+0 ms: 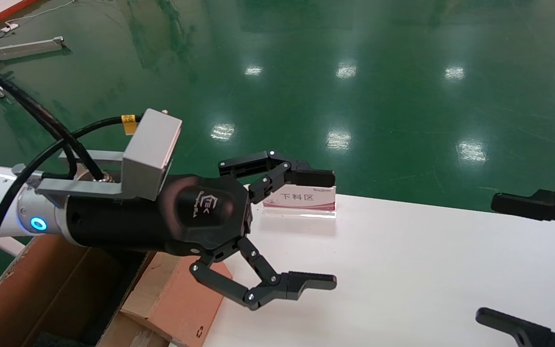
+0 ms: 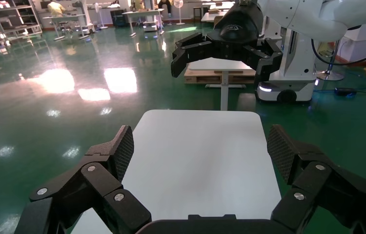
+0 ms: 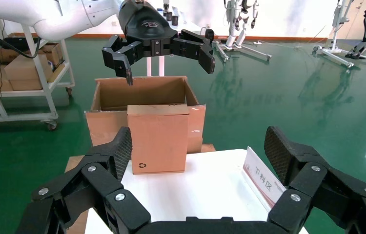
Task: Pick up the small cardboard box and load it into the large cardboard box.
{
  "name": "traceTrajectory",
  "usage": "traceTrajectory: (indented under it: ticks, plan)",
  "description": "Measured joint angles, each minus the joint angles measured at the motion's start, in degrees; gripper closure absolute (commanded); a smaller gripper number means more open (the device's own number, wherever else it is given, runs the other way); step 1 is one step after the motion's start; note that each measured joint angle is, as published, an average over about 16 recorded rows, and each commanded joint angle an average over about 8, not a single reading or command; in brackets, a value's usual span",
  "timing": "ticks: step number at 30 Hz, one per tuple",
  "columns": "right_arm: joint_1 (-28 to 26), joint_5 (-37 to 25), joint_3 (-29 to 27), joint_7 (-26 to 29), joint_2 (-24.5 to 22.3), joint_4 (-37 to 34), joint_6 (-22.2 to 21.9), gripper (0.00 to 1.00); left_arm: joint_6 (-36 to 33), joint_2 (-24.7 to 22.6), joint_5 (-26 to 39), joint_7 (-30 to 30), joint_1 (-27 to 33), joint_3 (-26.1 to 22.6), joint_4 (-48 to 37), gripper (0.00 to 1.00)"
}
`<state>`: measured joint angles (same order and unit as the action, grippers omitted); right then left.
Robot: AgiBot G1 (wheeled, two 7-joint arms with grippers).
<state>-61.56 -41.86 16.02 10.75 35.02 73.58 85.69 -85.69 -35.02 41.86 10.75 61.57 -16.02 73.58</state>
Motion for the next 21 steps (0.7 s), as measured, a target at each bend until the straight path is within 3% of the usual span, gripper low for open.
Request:
traceTrajectory:
  ticks: [21]
  plan:
    - [0.01,0.01,0.00,0.00,-0.01,-0.01,-0.01,0.00,0.48,0.91,1.59,0.96,0.70,-1.24,-0.04,0.00]
